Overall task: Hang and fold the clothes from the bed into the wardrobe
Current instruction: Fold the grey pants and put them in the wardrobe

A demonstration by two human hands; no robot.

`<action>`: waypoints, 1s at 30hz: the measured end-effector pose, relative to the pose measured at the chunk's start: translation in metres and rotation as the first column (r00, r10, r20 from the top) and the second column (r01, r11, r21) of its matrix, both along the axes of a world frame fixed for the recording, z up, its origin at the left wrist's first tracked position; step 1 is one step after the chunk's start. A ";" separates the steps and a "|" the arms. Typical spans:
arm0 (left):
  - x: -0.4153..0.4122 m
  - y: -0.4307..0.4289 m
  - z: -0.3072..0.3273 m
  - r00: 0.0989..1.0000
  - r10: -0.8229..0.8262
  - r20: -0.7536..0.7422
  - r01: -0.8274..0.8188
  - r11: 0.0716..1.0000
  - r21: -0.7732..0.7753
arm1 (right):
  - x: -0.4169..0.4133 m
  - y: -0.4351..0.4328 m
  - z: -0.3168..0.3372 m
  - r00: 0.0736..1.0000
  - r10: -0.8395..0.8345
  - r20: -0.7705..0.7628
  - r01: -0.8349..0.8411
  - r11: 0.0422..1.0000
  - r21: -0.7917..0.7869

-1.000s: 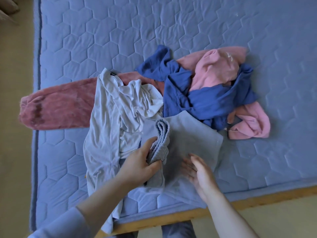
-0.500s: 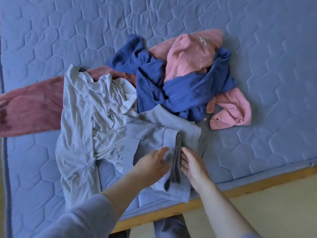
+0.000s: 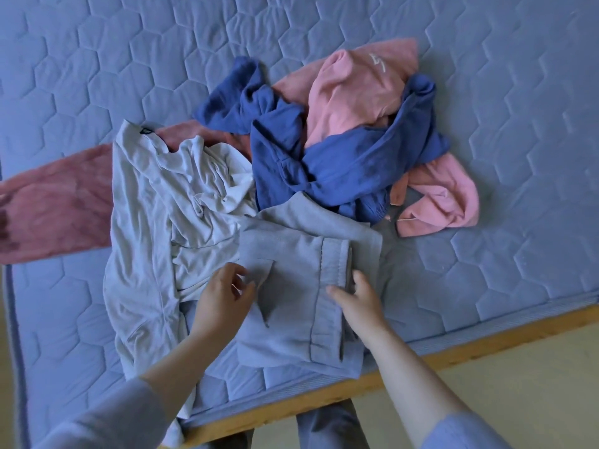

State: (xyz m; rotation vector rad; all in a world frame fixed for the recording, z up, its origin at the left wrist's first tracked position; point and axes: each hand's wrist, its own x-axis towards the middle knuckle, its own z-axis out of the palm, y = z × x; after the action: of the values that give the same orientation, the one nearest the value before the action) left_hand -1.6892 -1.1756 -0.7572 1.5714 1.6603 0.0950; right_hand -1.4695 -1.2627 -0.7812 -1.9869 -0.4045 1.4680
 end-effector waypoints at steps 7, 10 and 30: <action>-0.006 -0.006 -0.027 0.995 0.074 -0.063 -0.088 0.957 -0.275 | 0.003 -0.030 -0.007 0.999 0.003 -0.036 -0.009 0.989 -0.147; -0.002 -0.009 -0.038 0.990 0.113 -0.089 -0.136 0.941 -0.310 | -0.012 -0.034 -0.003 0.997 0.061 -0.041 -0.066 0.990 -0.128; 0.010 -0.004 -0.043 0.981 0.143 -0.127 -0.181 0.911 -0.371 | -0.017 -0.048 -0.009 0.906 0.150 0.396 -0.061 0.972 -0.229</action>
State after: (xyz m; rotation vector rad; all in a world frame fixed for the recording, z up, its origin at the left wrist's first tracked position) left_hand -1.6792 -1.1794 -0.8006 1.1587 1.7593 -0.2120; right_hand -1.4861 -1.3107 -0.7900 -2.4917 -0.5617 1.1859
